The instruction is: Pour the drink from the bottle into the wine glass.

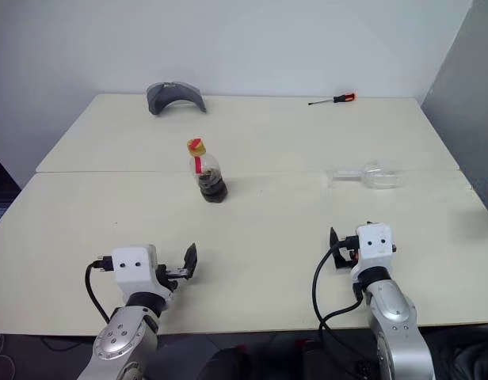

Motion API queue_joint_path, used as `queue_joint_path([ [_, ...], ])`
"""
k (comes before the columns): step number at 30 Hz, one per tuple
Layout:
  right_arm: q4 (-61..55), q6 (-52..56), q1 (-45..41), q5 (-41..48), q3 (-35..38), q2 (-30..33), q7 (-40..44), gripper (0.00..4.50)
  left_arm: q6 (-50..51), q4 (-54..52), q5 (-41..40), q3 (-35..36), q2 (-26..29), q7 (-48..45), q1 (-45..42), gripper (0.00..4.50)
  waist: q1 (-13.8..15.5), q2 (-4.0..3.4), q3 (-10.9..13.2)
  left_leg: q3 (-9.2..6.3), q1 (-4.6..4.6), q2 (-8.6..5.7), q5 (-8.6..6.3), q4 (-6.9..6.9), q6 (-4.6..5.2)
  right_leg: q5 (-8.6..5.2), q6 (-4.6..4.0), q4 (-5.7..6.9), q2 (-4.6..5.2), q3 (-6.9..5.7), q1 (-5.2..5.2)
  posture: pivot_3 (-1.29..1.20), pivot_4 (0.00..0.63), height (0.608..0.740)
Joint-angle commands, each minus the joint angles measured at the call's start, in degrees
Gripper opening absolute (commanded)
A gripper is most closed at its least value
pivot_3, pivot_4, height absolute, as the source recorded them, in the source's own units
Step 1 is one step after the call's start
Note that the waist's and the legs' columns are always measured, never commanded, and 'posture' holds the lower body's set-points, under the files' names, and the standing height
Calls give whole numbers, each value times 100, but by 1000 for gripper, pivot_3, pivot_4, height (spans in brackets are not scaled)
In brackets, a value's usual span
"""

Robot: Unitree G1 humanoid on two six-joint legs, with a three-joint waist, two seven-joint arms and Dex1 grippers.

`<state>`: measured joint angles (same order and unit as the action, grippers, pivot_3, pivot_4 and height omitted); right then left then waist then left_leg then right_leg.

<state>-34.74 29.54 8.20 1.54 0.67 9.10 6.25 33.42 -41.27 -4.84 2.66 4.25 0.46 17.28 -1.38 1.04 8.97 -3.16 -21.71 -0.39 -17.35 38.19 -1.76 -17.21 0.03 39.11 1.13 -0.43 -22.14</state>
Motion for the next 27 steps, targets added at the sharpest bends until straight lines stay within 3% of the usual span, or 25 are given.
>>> queue_joint_path([
  [1,-111,-67,-65,49,77,6,8,4500,-125,-110,98,-71,50,-15,-27,4486,0,0,0,0,0,0,0,0,0,0,0,0,0,0,0,0,150,740],
  [27,-132,-23,-78,69,97,29,43,4500,-1214,774,-21,232,46,-372,305,4486,1,0,0,0,0,0,0,0,0,0,0,-1,0,0,0,0,150,740],
])
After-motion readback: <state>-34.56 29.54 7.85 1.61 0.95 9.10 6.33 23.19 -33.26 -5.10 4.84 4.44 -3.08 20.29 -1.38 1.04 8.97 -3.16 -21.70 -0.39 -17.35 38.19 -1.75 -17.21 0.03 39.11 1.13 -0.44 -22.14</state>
